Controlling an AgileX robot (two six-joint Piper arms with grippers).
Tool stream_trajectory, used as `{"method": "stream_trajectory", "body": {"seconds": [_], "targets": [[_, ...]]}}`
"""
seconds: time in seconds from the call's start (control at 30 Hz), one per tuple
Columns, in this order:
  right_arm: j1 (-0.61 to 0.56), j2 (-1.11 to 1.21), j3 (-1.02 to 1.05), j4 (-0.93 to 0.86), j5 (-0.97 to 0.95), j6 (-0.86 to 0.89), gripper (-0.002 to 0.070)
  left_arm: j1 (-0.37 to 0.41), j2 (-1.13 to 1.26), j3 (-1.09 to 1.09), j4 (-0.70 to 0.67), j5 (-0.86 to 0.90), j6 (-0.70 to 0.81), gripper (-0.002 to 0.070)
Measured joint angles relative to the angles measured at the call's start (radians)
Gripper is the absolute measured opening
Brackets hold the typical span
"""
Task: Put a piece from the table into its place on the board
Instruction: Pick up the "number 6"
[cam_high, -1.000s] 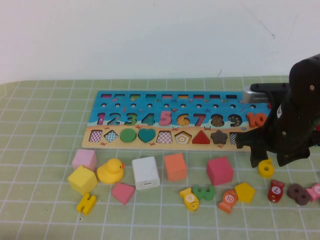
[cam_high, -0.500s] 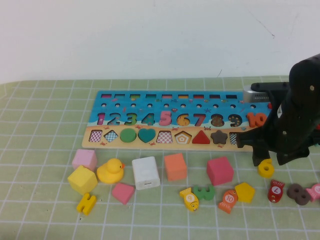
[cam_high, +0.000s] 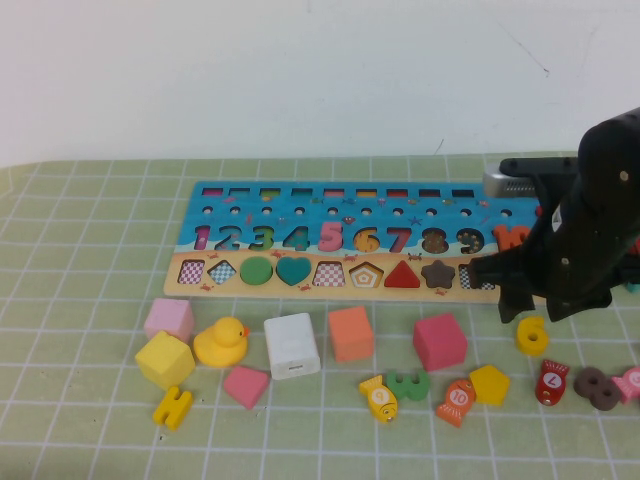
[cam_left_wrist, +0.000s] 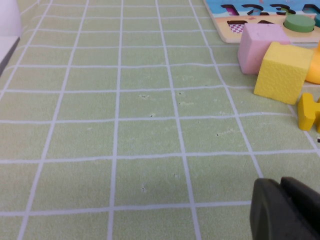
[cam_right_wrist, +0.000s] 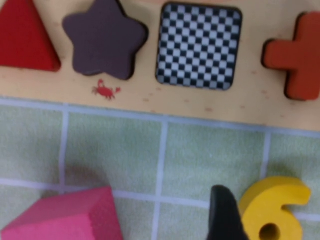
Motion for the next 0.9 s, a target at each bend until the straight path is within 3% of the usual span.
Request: {"method": "stream_trajectory", "body": {"seconds": [0.9], "targets": [[0.000,0.000,0.000,-0.002,0.012,0.018,0.0388,0.000,0.000,0.000,0.000,0.000,0.000,-0.0002]]}}
